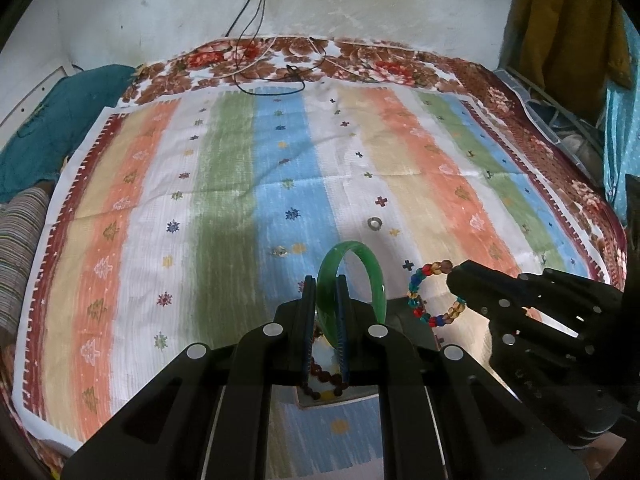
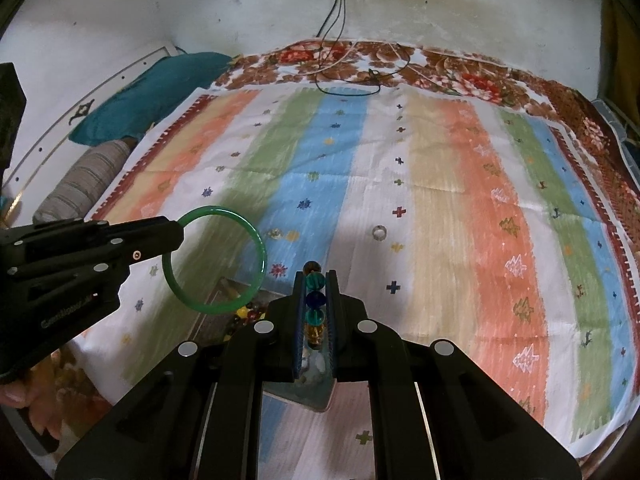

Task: Organize jewelry
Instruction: 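Lower both pieces into the tin and open both tools, then move both tools forward to the small gold ring and silver ring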

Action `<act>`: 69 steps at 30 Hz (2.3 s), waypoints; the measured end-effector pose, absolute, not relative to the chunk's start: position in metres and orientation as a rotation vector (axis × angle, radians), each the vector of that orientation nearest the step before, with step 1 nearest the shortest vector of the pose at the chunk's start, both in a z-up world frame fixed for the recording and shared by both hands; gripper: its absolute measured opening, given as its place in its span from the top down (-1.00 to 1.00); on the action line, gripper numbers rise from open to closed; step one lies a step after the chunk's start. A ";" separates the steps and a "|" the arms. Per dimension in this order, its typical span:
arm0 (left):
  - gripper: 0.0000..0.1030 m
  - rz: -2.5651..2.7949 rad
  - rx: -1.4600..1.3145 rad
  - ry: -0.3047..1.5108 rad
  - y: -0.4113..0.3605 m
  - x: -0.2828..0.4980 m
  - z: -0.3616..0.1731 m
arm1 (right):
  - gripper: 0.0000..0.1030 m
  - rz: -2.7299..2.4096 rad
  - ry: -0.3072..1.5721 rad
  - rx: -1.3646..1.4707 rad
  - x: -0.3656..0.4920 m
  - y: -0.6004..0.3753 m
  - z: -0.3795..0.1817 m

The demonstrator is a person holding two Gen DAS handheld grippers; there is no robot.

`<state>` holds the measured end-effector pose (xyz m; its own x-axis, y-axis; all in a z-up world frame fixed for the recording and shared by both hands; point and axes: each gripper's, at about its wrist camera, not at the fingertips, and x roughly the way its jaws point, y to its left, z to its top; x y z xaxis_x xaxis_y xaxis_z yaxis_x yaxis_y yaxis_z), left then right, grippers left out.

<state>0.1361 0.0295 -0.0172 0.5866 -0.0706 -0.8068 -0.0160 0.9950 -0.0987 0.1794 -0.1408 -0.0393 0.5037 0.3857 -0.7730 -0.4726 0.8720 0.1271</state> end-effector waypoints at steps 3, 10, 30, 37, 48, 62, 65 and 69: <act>0.82 -0.031 -0.097 0.943 0.029 0.134 -0.017 | 0.80 0.522 0.908 -0.108 0.176 -0.141 -0.040; 0.82 -0.033 -0.099 0.946 0.028 0.130 -0.018 | 0.79 0.534 0.916 -0.098 0.171 -0.142 -0.043; -0.11 0.063 -0.195 1.034 0.062 0.148 -0.037 | 0.15 0.469 0.976 -0.042 0.201 -0.158 -0.050; -0.16 0.063 -0.201 1.058 0.065 0.157 -0.044 | 0.14 0.451 0.991 -0.042 0.216 -0.159 -0.054; -0.17 0.064 -0.113 1.109 0.060 0.179 -0.062 | 0.14 0.430 1.050 -0.038 0.244 -0.149 -0.072; -0.17 0.046 -0.106 1.181 0.062 0.210 -0.091 | 0.14 0.414 1.081 -0.090 0.270 -0.131 -0.091; -0.18 0.035 -0.090 1.193 0.059 0.219 -0.096 | 0.14 0.413 1.093 -0.092 0.277 -0.128 -0.096; -0.17 0.024 -0.070 1.207 0.055 0.228 -0.103 | 0.14 0.407 1.102 -0.107 0.283 -0.124 -0.101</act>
